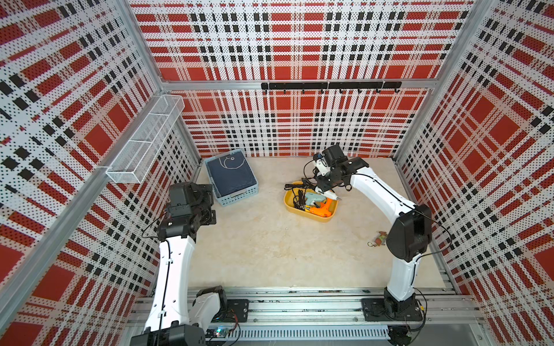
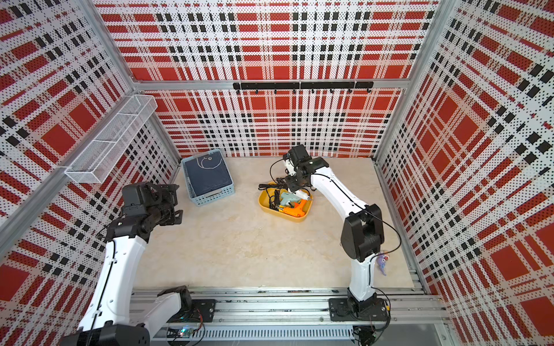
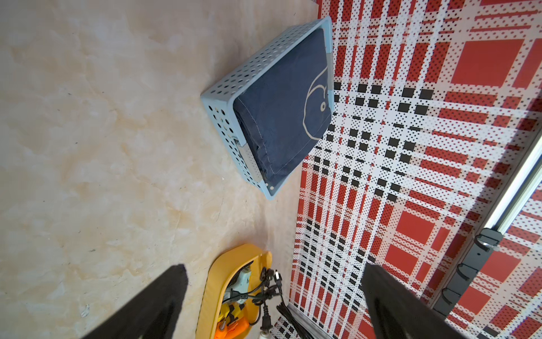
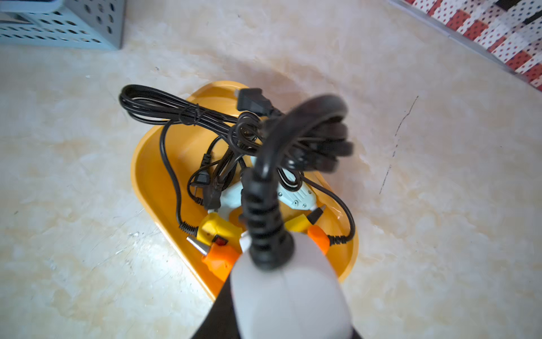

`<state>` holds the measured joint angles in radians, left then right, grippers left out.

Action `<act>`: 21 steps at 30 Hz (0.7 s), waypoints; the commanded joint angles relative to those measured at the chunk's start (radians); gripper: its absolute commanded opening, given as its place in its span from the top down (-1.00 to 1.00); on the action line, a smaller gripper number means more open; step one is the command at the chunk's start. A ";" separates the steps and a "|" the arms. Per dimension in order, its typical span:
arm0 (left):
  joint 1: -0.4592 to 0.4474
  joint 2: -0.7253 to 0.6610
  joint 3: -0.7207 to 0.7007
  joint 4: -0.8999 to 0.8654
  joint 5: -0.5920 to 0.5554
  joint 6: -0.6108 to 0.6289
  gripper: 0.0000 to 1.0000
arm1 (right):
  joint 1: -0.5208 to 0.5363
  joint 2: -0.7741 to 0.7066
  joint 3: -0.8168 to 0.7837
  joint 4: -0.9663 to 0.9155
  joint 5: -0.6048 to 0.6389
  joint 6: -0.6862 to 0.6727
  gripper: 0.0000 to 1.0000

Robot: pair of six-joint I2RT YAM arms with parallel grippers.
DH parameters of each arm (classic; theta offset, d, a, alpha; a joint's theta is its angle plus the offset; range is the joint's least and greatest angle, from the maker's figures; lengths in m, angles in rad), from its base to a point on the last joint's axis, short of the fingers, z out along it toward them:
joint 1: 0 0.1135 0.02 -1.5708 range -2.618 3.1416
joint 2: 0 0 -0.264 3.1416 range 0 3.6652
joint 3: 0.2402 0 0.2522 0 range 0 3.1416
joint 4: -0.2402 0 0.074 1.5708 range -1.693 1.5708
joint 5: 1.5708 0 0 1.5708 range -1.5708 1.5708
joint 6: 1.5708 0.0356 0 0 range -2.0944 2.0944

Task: Put the hot melt glue gun into the storage box
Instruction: Adjust the hot melt adhesive gun in the storage box.

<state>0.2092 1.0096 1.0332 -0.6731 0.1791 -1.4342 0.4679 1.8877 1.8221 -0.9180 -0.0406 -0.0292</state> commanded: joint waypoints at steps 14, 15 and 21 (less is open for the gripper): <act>0.013 0.038 -0.047 0.046 0.046 0.089 -0.98 | 0.017 -0.014 -0.103 -0.046 -0.263 -0.338 0.76; 0.013 0.038 -0.051 0.049 0.049 0.090 -0.98 | 0.018 -0.004 -0.100 -0.045 -0.274 -0.333 0.74; 0.016 0.040 -0.069 0.064 0.062 0.092 -0.98 | 0.023 0.053 -0.098 -0.036 -0.289 -0.324 0.56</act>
<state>0.2111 1.0485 0.9764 -0.6361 0.2287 -1.3632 0.4782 1.9114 1.7077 -0.9554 -0.2905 -0.3450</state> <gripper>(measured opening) 0.990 0.318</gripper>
